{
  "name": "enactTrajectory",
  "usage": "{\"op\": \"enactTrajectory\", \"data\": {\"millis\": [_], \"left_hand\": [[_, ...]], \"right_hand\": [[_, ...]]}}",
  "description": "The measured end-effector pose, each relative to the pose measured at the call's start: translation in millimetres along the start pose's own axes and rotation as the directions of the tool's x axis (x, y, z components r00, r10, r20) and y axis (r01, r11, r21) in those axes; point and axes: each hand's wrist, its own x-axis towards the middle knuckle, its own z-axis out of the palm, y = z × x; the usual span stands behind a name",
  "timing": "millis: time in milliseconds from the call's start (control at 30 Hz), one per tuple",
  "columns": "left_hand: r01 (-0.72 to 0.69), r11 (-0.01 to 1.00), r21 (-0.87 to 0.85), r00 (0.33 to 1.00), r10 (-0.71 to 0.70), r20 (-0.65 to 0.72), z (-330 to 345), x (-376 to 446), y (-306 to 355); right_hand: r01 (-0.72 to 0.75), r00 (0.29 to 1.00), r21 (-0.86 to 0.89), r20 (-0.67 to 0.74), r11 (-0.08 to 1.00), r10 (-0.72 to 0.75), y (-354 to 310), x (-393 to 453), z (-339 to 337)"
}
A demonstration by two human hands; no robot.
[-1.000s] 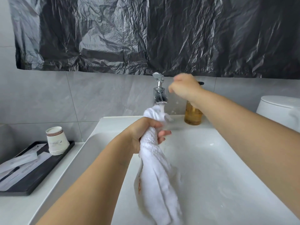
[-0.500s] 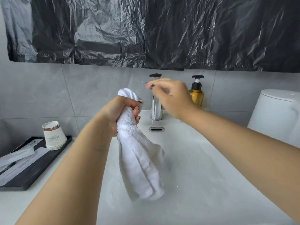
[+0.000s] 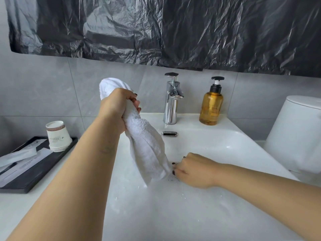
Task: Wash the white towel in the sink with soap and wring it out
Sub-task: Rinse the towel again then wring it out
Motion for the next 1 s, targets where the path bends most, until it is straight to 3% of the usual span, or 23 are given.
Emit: {"op": "enactTrajectory", "data": {"millis": [100, 267, 500, 600, 667, 767, 833, 900, 967, 1000], "left_hand": [[-0.015, 0.999, -0.037, 0.999, 0.013, -0.039, 1, 9, -5], [0.015, 0.999, -0.031, 0.999, -0.015, -0.028, 3, 4, -10], [0.001, 1.0, -0.023, 1.0, 0.0, 0.03, 11, -13, -7], [-0.011, 0.995, -0.1, 1.0, 0.013, 0.015, 14, -20, -7], [0.023, 0.975, -0.223, 1.0, -0.017, 0.025, 16, -24, -6], [0.152, 0.886, -0.439, 0.988, -0.121, 0.097, 16, -31, -6], [0.23, 0.831, -0.506, 0.971, -0.159, 0.18, 15, -34, -5], [0.218, 0.834, -0.507, 0.97, -0.128, 0.206, 14, -36, -3], [0.162, 0.873, -0.46, 0.98, -0.089, 0.177, 16, -38, -3], [0.138, 0.886, -0.442, 0.984, -0.074, 0.161, 17, -39, -4]], "right_hand": [[0.049, 0.998, -0.041, 0.05, 0.998, -0.047, 0, 0, -1], [-0.006, 0.999, 0.075, 0.032, 0.997, 0.003, 4, -2, -2], [-0.133, 0.956, 0.382, -0.195, 0.914, 0.22, 2, -13, -29], [-0.027, 0.926, 0.595, -0.288, 0.803, 0.245, -19, -21, -37], [0.034, 0.921, 0.551, -0.341, 0.834, 0.188, -45, -22, -32], [0.08, 0.799, 0.45, -0.562, 0.889, 0.213, -73, -10, -26], [0.17, 0.704, 0.535, -0.653, 0.828, 0.278, -76, 0, -33], [0.18, 0.754, 0.643, -0.576, 0.745, 0.316, -70, 6, -41], [0.124, 0.874, 0.728, -0.401, 0.674, 0.273, -64, 7, -49], [0.1, 0.926, 0.802, -0.291, 0.589, 0.239, -61, 6, -53]]}}
